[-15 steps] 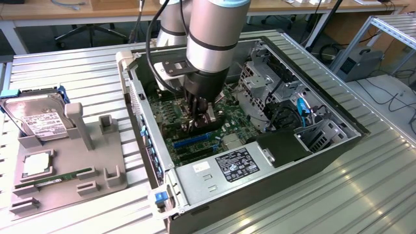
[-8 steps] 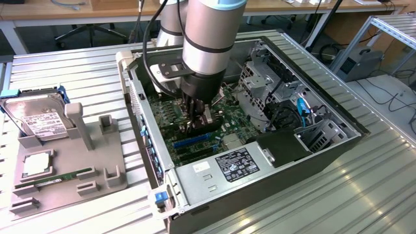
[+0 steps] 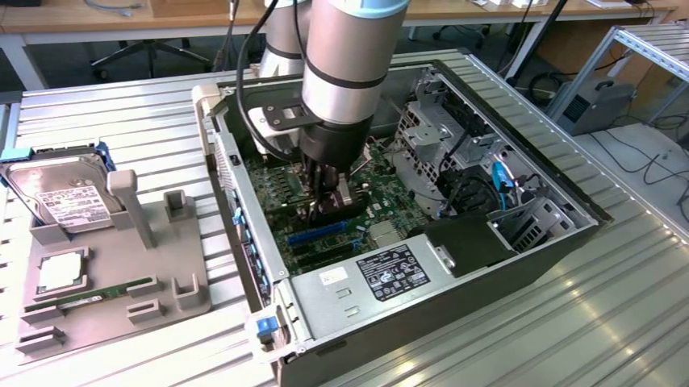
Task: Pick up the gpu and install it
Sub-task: 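Insert the gpu into the slot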
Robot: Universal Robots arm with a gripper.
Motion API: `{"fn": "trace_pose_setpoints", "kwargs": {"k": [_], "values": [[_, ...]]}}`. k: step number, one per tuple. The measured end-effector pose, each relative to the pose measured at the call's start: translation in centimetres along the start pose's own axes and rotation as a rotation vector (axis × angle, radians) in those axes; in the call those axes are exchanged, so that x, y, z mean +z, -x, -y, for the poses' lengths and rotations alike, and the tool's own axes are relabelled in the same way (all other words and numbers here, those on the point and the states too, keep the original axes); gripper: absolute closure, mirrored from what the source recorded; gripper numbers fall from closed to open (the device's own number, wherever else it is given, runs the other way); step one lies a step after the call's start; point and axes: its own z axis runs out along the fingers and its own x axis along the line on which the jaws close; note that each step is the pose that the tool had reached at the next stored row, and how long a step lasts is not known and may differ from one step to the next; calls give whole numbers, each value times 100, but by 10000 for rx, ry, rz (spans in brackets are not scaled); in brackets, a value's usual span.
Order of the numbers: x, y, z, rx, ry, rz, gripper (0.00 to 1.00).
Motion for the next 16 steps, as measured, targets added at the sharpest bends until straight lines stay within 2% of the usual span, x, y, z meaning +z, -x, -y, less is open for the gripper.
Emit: {"fn": "trace_pose_setpoints", "kwargs": {"k": [16], "values": [[77, 10, 6, 2, -1, -77, 73]]}}
